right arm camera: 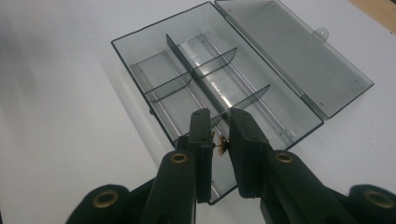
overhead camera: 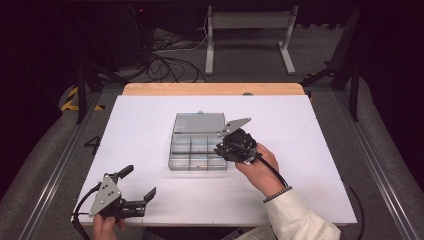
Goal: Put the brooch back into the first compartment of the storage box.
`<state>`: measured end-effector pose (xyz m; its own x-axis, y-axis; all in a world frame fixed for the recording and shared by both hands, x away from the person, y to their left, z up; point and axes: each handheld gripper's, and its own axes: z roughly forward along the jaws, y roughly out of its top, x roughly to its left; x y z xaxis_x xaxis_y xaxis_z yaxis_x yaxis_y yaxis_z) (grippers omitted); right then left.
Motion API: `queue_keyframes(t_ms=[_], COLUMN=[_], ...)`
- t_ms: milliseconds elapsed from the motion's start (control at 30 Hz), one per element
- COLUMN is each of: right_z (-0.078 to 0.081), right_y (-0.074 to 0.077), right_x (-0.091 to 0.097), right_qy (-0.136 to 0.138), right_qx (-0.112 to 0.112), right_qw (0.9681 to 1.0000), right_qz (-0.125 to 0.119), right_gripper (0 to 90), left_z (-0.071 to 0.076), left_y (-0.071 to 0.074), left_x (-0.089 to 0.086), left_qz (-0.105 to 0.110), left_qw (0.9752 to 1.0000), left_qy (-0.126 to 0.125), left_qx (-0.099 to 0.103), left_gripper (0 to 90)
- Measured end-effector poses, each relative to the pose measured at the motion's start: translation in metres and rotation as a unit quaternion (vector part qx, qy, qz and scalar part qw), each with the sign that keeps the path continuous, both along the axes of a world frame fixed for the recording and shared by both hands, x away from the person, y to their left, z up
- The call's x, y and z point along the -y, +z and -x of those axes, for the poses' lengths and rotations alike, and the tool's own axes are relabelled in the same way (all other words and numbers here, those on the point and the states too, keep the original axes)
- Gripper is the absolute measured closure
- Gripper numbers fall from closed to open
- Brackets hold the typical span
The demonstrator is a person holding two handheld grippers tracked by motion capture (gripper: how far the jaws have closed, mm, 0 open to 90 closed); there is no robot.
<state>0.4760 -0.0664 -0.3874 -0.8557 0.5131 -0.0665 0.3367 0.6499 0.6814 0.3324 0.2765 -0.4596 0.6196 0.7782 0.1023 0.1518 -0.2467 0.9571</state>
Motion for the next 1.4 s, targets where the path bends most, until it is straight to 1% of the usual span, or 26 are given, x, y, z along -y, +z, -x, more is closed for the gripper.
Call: queue_keyframes(t_ms=[167,500,567,600,833,1133,1300,1400], right_z=[-0.005,-0.016,-0.019,-0.02,-0.028,-0.032,-0.032,-0.032], right_y=[0.002,0.003,0.002,0.001,-0.004,-0.008,-0.01,-0.014], right_x=[-0.007,-0.019,-0.021,-0.022,-0.031,-0.045,-0.051,-0.055], right_qy=[0.001,0.005,0.004,0.008,0.002,0.007,0.011,0.012], right_qx=[0.001,-0.001,-0.002,-0.004,-0.006,-0.008,-0.004,0.007], right_qw=[1.0,1.0,1.0,1.0,1.0,0.9999,0.9998,0.9997], right_qz=[0.001,0.0,-0.001,-0.001,-0.005,-0.01,-0.017,-0.021], right_gripper=[80.2,80.2,80.2,80.2,80.2,80.2,80.2,80.2], left_z=[-0.001,-0.001,-0.001,-0.001,-0.001,-0.001,-0.001,-0.001], left_y=[0.0,0.0,0.0,0.0,0.0,0.0,0.0,0.0], left_x=[-0.001,-0.001,-0.001,-0.001,-0.001,-0.001,-0.002,-0.002], left_qz=[0.0,0.001,0.0,-0.001,0.0,0.004,0.002,0.003], left_qw=[1.0,1.0,1.0,1.0,1.0,1.0,1.0,1.0], left_qy=[0.001,0.001,0.001,-0.001,0.001,0.0,-0.001,-0.002], left_qx=[0.002,0.002,0.003,0.003,0.002,0.001,0.002,0.001], left_gripper=[3.9,3.9,3.9,3.9,3.9,3.9,3.9,3.9])
